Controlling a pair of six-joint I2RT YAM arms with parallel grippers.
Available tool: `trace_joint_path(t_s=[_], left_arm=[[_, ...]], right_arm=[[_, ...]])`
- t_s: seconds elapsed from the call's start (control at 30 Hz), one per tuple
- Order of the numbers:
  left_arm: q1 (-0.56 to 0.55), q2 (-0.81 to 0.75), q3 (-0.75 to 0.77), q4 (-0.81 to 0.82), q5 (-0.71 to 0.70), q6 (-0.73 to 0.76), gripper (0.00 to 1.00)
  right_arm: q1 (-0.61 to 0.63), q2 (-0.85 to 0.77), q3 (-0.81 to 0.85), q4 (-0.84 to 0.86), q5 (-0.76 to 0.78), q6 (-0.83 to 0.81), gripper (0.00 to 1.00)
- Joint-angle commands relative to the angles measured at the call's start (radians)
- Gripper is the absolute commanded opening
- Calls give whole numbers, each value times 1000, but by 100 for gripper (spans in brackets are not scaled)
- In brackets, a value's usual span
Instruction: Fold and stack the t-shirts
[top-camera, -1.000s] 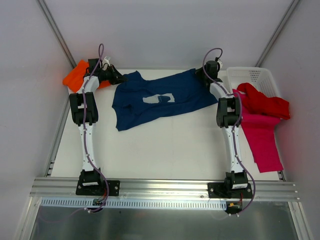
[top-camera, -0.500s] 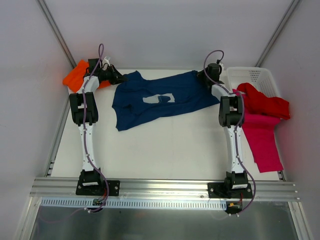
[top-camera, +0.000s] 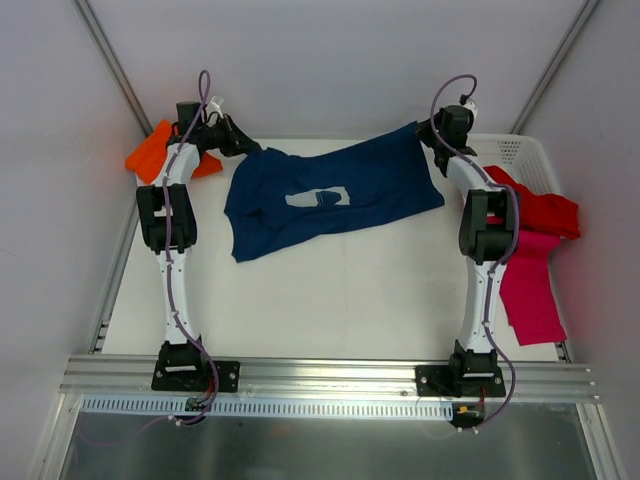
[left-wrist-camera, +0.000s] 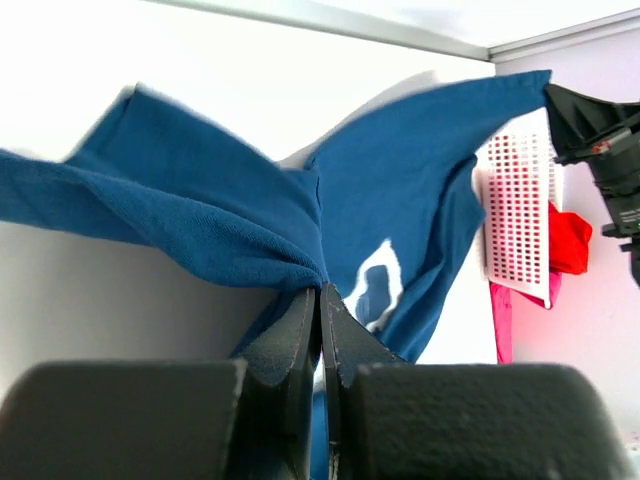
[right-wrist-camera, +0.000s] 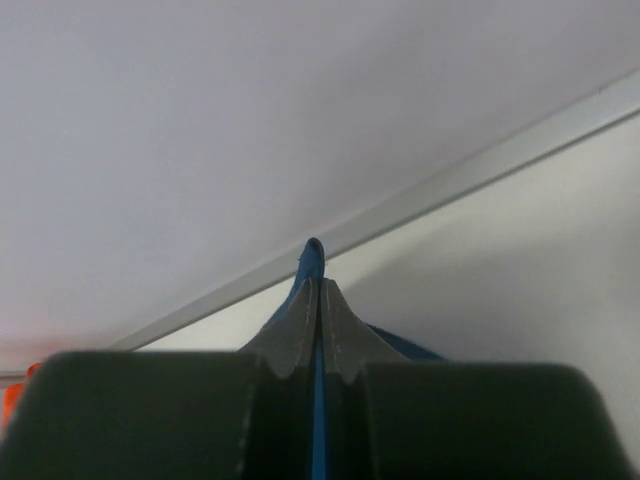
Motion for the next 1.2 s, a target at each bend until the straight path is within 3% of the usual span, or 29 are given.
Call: trace_joint_path(t_s=[0.0,0.27,0.4,0.7,1.17], left_arm=[[-10,-121,-8,27,-7,28,0],[-17,-261,-157,24,-24,67,0],[-20,-386,-319,20,-35,145,0],[-104,-681,-701,7,-301,338,0],[-214,-841,-953,6,-469,407,0]], right_arm=[[-13,-138,-31,23,-25,-37,0],[-28,-276,-181,19,-35,-41,0],[-29,-357,-282,30,-35,-49,0],[-45,-514,-548,50,-18,-72,0],[-77,-652,-786,64,51,-43,0]])
